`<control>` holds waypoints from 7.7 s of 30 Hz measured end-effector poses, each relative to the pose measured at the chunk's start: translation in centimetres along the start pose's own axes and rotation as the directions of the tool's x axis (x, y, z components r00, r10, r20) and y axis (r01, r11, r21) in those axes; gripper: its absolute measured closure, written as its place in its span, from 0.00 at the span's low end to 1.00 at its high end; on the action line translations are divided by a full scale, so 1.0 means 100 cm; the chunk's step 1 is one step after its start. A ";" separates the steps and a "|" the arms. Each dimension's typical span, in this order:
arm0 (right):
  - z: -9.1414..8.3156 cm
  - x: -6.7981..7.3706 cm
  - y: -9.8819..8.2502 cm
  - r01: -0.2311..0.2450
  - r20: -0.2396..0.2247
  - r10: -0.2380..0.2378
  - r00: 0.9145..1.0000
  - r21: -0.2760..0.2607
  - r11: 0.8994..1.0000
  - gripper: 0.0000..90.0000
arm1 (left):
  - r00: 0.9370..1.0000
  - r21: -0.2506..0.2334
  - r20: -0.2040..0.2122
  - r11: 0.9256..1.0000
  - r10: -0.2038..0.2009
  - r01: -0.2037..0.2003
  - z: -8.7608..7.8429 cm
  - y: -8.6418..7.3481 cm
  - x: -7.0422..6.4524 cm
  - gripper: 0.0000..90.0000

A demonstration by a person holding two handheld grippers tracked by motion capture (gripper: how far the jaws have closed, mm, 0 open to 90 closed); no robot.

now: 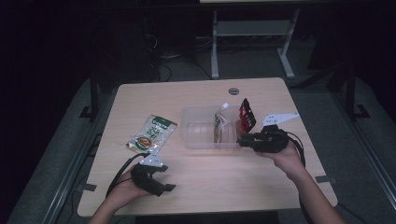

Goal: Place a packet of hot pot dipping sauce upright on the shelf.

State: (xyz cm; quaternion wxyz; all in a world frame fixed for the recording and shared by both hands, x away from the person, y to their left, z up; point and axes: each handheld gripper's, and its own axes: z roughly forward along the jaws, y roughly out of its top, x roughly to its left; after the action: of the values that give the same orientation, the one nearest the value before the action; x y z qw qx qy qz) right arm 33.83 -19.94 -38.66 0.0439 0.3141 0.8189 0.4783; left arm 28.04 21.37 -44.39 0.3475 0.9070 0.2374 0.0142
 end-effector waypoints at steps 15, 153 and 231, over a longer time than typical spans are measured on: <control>0.019 0.020 -0.021 0.074 0.039 -0.082 0.996 0.174 0.982 0.40 | 1.000 -0.008 -0.011 1.000 -0.007 0.007 -0.002 -0.001 0.002 0.23; 0.015 0.020 -0.062 0.009 0.033 -0.018 0.999 0.263 0.965 0.30 | 0.932 0.066 -0.305 0.972 -0.194 0.224 -0.008 0.017 0.138 1.00; 0.017 0.018 -0.064 -0.003 0.027 -0.004 1.000 0.271 0.962 0.30 | 0.994 0.089 -0.028 0.990 0.109 -0.106 0.008 -0.002 0.020 0.37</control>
State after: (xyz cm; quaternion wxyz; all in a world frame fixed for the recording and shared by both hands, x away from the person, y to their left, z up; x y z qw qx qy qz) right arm 30.05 -19.90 -44.33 0.0120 0.3235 0.8761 0.3572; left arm 29.90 21.89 -45.46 0.3023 0.9324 0.1943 0.0374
